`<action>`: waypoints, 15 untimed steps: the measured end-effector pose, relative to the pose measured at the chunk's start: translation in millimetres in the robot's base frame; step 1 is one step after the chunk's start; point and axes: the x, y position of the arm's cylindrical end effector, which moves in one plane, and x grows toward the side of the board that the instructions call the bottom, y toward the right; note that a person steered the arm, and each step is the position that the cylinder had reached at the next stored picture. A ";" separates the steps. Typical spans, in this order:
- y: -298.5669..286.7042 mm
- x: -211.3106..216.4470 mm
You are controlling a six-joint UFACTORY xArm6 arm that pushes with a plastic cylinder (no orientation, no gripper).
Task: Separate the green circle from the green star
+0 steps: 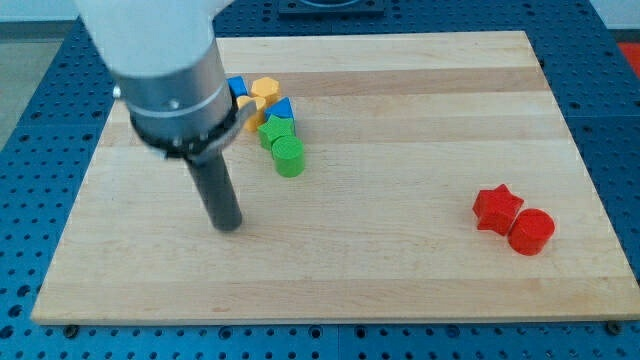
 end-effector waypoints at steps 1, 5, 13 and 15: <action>-1.7 -42.6; 116.5 -65.0; 188.4 -53.5; 122.1 -22.8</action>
